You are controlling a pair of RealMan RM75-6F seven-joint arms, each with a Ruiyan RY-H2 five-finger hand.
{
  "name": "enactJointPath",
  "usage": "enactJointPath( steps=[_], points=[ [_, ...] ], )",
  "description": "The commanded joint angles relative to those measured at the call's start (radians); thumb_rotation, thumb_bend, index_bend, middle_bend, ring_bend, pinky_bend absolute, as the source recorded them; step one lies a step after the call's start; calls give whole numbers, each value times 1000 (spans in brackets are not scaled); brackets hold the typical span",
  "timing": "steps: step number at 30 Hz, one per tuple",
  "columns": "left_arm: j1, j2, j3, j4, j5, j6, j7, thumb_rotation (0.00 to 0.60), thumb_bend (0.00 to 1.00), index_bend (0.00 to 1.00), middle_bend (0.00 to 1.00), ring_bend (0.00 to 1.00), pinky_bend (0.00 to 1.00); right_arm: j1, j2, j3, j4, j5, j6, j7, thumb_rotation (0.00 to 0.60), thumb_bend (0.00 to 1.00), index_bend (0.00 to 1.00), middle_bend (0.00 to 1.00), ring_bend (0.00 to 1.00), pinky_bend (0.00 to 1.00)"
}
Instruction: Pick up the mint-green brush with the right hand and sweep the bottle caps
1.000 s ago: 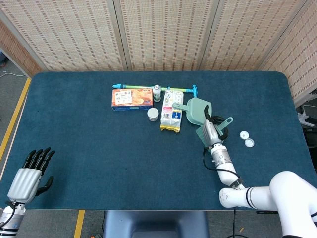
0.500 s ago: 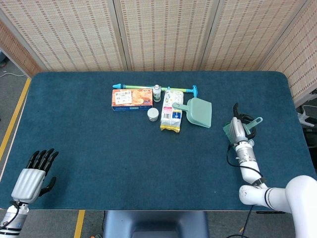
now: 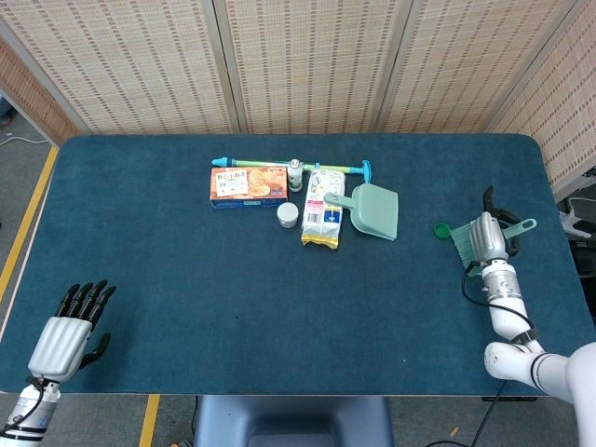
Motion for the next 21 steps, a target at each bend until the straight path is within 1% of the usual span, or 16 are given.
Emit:
enactJointPath(
  steps=[1,2,3,7,8,9,10,12,13,15,17,18,19,20,21],
  points=[
    [1,1,0,-1,1,2,-1,600,416,0,0,0,54,-25,74,36,-71,-98,12,155,600,440,888,817,522,54],
    [1,1,0,-1,1,2,-2,600,415,0,0,0,54,-27,80,40,-79,-105,16,170,600,441,889,817,522,54],
    [1,2,0,-2,2,4,-3,600,416,0,0,0,54,-33,95,52,-103,-125,29,212,600,440,890,818,522,54],
    [4,8,2,-5,11,15,-12,600,415,0,0,0,54,-80,177,84,-254,-221,70,415,600,440,894,817,522,54],
    [6,10,5,-8,18,20,-16,600,415,0,0,0,54,-122,177,103,-344,-277,103,557,600,440,896,817,522,54],
    [7,12,6,-9,21,23,-18,600,415,0,0,0,54,-148,170,101,-363,-333,134,621,600,440,898,818,522,54],
    [8,14,8,-10,24,26,-21,600,415,0,0,0,54,-180,149,96,-364,-404,173,696,600,440,899,817,522,54],
    [9,17,9,-11,28,30,-26,600,415,0,0,0,54,-227,98,89,-341,-491,228,789,600,438,901,817,522,54],
    [10,18,10,-11,29,31,-28,600,414,0,0,0,54,-255,59,84,-315,-531,254,834,600,438,901,818,522,54],
    [10,20,11,-12,31,32,-33,600,415,0,0,0,54,-296,-11,82,-269,-562,273,890,600,438,901,818,517,54],
    [10,22,12,-12,33,31,-35,600,417,0,0,0,54,-320,-68,83,-220,-570,263,918,600,437,894,818,511,54],
    [10,22,12,-12,33,31,-37,600,416,0,0,0,54,-328,-92,82,-193,-572,252,928,600,437,864,815,501,54],
    [10,23,12,-11,34,31,-39,600,416,0,0,0,54,-337,-120,83,-161,-572,234,937,600,435,813,795,485,54],
    [10,23,12,-11,34,32,-41,600,416,0,0,0,54,-342,-138,83,-140,-573,220,943,600,430,752,762,464,54],
    [10,24,12,-11,33,31,-42,600,416,0,0,0,54,-347,-153,83,-122,-576,208,949,600,420,658,701,434,53]
  ],
)
